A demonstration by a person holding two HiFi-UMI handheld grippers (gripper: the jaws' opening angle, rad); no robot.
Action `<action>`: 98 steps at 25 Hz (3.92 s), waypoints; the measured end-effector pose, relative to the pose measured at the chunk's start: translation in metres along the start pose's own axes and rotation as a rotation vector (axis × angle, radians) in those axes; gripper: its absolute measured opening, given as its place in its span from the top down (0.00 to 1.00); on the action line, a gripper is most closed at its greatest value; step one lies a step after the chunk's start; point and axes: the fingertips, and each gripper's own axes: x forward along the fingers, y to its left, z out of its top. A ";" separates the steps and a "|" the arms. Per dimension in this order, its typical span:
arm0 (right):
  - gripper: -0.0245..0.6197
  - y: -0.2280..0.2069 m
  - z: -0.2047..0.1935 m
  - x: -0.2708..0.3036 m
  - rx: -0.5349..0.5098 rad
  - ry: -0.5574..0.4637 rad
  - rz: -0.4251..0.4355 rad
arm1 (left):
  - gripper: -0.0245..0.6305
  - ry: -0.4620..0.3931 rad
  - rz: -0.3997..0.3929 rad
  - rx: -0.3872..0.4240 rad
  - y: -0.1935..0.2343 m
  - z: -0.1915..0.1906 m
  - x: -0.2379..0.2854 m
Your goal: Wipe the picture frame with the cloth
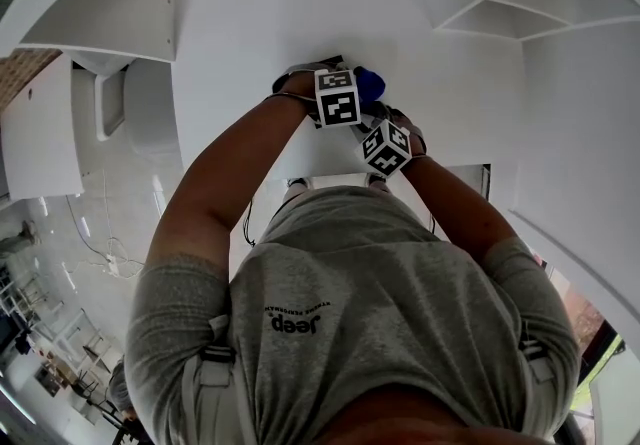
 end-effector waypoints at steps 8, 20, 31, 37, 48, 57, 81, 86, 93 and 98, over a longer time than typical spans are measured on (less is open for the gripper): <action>0.81 0.000 0.000 0.000 0.000 -0.002 0.000 | 0.87 0.035 0.002 0.009 0.001 -0.001 0.014; 0.81 -0.002 -0.002 0.000 0.005 0.003 0.005 | 0.87 0.139 -0.051 0.004 -0.018 -0.062 0.001; 0.81 -0.002 -0.002 0.001 -0.002 0.011 0.010 | 0.87 0.171 -0.043 -0.056 -0.032 -0.104 -0.019; 0.81 -0.001 -0.002 0.001 -0.004 0.013 0.007 | 0.87 0.170 -0.043 -0.066 -0.033 -0.107 -0.020; 0.82 0.001 -0.001 0.000 -0.016 -0.030 -0.046 | 0.87 0.039 -0.025 -0.020 -0.022 -0.035 -0.017; 0.82 0.001 0.000 0.001 -0.007 -0.038 -0.039 | 0.87 0.025 -0.048 -0.017 -0.022 -0.004 0.014; 0.82 -0.002 -0.002 -0.001 0.003 -0.023 -0.023 | 0.87 0.164 -0.072 -0.022 -0.054 -0.096 -0.014; 0.82 -0.002 -0.002 0.000 0.026 -0.011 -0.004 | 0.87 0.172 -0.065 -0.020 -0.053 -0.097 -0.010; 0.82 -0.001 -0.002 0.000 0.033 0.023 0.036 | 0.87 0.181 -0.059 0.010 -0.052 -0.099 -0.009; 0.83 0.004 -0.001 -0.007 -0.099 0.071 0.242 | 0.87 0.195 -0.058 0.058 -0.052 -0.098 -0.008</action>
